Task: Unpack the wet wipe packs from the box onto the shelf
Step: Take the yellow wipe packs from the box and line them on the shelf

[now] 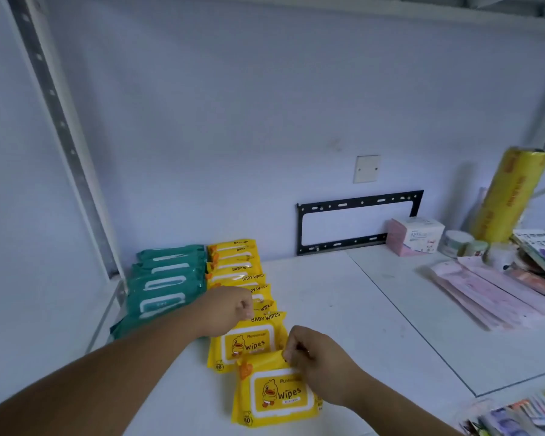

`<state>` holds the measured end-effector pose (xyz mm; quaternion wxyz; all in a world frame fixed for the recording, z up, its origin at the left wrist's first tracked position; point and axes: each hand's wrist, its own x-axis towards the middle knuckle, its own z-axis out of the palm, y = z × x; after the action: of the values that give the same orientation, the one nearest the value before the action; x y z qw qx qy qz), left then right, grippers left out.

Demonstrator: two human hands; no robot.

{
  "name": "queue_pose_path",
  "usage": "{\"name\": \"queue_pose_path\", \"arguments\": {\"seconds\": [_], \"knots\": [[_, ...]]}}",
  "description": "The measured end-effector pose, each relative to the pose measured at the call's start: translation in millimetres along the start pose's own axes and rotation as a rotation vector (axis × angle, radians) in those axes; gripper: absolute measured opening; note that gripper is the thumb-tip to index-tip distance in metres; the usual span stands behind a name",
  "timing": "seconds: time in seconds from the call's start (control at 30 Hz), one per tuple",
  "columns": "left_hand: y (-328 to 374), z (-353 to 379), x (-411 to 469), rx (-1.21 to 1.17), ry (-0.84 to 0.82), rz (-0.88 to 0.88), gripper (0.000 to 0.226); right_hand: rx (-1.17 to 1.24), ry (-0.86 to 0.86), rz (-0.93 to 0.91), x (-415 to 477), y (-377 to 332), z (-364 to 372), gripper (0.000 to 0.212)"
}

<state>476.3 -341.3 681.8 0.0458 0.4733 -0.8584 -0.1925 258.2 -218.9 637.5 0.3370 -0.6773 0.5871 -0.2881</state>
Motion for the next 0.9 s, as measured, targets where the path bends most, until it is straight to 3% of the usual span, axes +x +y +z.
{"name": "queue_pose_path", "arguments": {"seconds": [0.27, 0.43, 0.73, 0.9], "knots": [[-25, 14, 12, -0.062, 0.041, -0.051, 0.013, 0.032, -0.007, -0.046, 49, 4, 33, 0.014], [-33, 13, 19, -0.056, 0.053, -0.053, 0.015, -0.008, 0.043, -0.116, 60, 12, 53, 0.019], [-35, 17, 19, -0.066, 0.054, -0.045, 0.011, -0.133, 0.164, -0.149, 62, 14, 48, 0.004], [-21, 11, 14, -0.047, 0.093, 0.006, 0.013, -0.207, 0.176, -0.187, 57, 11, 35, 0.011]]}}
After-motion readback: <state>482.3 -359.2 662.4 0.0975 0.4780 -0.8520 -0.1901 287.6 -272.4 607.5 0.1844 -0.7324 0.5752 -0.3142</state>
